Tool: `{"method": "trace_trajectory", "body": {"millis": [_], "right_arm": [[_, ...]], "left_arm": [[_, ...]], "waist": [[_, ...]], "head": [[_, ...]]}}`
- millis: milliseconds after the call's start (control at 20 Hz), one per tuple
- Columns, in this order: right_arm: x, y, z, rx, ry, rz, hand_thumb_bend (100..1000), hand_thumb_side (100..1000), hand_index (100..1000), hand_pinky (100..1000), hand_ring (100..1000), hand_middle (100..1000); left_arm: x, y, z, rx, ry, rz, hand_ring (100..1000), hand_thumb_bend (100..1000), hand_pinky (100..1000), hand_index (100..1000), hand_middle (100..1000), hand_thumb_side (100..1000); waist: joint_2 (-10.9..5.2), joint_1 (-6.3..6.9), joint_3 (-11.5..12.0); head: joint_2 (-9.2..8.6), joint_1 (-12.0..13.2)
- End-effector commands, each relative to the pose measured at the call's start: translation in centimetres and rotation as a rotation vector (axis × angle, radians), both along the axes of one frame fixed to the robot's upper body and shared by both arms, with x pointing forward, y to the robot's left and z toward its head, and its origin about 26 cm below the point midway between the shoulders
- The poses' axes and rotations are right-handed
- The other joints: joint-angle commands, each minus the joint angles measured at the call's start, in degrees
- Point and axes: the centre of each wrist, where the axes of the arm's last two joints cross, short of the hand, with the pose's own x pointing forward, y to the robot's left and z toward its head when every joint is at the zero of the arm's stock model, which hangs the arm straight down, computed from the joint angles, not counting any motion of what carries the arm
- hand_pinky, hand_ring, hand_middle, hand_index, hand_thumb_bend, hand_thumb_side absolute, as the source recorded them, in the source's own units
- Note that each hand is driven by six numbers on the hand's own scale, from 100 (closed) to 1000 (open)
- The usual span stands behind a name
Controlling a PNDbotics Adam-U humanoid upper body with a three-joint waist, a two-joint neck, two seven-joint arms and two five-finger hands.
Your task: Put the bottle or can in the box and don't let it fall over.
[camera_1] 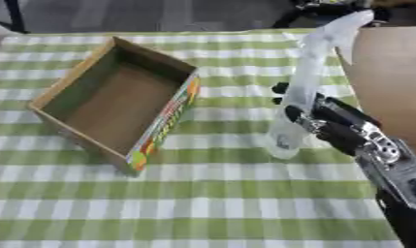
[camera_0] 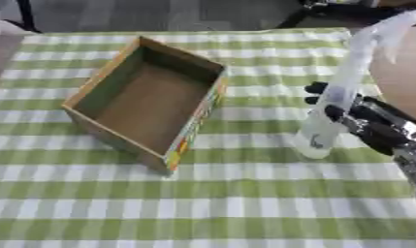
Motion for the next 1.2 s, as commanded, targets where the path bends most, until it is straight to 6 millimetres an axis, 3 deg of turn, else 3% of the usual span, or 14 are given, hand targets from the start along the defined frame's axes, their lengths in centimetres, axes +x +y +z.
{"method": "trace_trajectory", "body": {"millis": [50,550,1200], "right_arm": [[-0.12,-0.02,0.59,-0.032,-0.013,0.007,100,537,1000,928,1000,1000],[-0.24,0.12,-0.01,-0.061,0.001,0.018,100,522,1000,929,1000,1000],[-0.07,0.17,-0.22,-0.095,0.012,-0.002,100,385,1000,927,1000,1000]], "left_arm": [[-0.12,0.16,0.61,0.019,-0.018,-0.005,760,119,905,851,927,846],[-0.15,0.17,0.56,0.019,-0.016,-0.004,760,120,906,851,927,847],[-0.13,0.15,0.58,0.021,-0.017,-0.007,760,118,906,849,926,845]], "waist": [[-0.63,0.0,0.1],[-0.63,-0.03,0.1],[-0.62,0.03,0.1]], "head": [[-0.87,0.0],[-0.91,0.1],[-1.11,0.0]]}}
